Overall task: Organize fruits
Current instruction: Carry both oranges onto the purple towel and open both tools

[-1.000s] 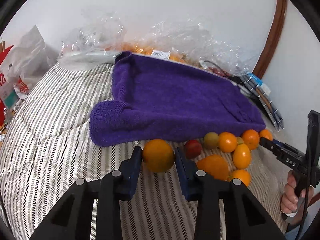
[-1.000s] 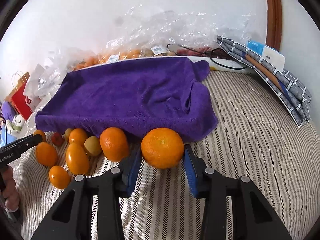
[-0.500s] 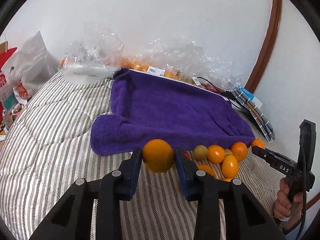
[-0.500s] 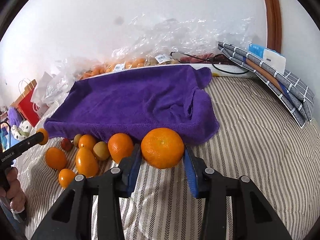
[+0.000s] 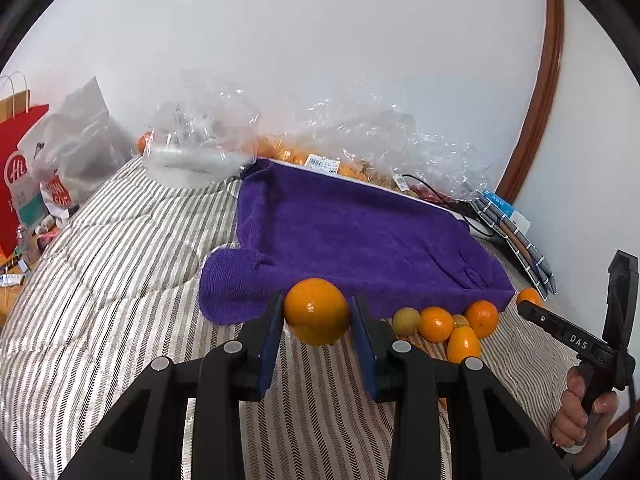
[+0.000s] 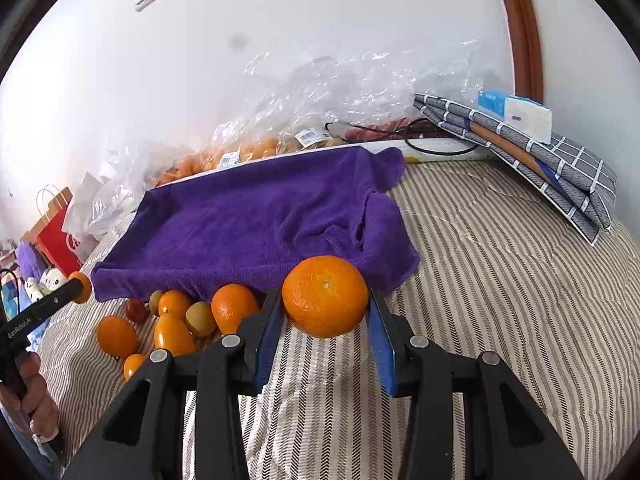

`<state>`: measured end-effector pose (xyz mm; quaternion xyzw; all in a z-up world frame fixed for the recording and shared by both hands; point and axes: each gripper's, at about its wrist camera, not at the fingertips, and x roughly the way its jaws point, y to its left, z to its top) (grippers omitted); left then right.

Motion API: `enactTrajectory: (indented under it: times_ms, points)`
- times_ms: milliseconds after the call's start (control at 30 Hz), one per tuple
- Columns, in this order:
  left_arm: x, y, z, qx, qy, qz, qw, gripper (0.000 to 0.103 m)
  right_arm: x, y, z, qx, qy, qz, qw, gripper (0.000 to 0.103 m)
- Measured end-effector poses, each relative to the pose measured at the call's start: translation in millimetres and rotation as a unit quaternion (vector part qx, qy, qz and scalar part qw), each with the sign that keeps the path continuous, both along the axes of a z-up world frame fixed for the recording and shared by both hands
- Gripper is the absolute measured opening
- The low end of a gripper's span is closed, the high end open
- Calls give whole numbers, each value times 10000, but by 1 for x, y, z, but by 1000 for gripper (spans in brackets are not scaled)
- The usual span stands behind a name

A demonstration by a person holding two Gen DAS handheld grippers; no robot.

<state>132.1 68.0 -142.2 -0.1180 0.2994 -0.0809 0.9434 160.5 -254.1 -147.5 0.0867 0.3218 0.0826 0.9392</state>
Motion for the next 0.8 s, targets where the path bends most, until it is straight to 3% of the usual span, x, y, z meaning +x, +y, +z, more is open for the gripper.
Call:
enactTrajectory:
  times_ms: [333,500,800]
  points:
    - [-20,10,18,26,-210,119,9997,32,0,-2,2,53,164,32,9998,41]
    - [-21,14,51,114,-286,182,9994,32,4,6,29,95,-13,279,9996,41]
    - [25,7,89,192,-79,380,9991,32,40,30,79,-152,-472,409,9979,41]
